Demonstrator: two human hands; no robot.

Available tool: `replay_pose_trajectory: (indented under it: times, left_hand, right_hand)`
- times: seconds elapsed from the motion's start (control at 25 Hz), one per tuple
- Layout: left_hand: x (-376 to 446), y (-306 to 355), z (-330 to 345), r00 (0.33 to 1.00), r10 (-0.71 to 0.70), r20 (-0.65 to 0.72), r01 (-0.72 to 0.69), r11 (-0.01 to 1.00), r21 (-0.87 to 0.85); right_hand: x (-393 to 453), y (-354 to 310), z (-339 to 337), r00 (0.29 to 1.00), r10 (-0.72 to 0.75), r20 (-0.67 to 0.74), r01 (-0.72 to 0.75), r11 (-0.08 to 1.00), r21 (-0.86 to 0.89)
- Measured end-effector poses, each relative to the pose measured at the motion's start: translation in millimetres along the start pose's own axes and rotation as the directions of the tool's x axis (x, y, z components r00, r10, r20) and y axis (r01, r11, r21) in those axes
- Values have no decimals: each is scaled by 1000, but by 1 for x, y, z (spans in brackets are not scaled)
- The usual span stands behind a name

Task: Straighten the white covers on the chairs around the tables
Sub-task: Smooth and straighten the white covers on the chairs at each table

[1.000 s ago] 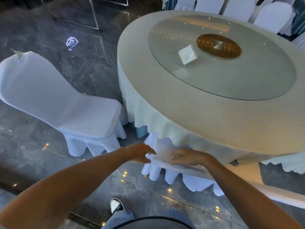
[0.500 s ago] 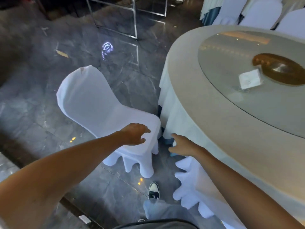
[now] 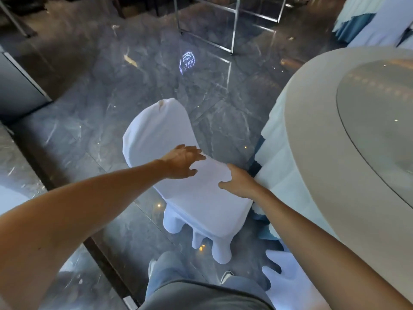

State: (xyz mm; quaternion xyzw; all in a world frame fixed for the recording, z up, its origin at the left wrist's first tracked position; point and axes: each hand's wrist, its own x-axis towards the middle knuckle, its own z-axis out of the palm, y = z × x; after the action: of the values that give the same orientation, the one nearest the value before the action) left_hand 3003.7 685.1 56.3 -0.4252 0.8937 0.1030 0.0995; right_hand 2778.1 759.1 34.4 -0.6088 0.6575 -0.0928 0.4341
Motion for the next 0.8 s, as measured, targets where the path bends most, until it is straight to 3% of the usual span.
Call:
replay_pose_trajectory:
  times: [0.24,0.48,0.64,0.8]
  left_hand:
    - [55,-152,-16,988,136,72,-143,984,102]
    - [101,-288,-45,948,253,196,-285,945,161]
    - [126,-349,-44,854,392,343,-490,827,276]
    - [147,-363,-23,784,527,327,-618,713,331]
  right_hand:
    - [108,-79,38,999,39,-30,-36,993,115]
    - [194,-165,98,964,251,-82,-208,912,354]
    - [237,-224,125,934,352,-55,-282,824,492]
    - [266,-269,153,906,423,-29,-363,809,463]
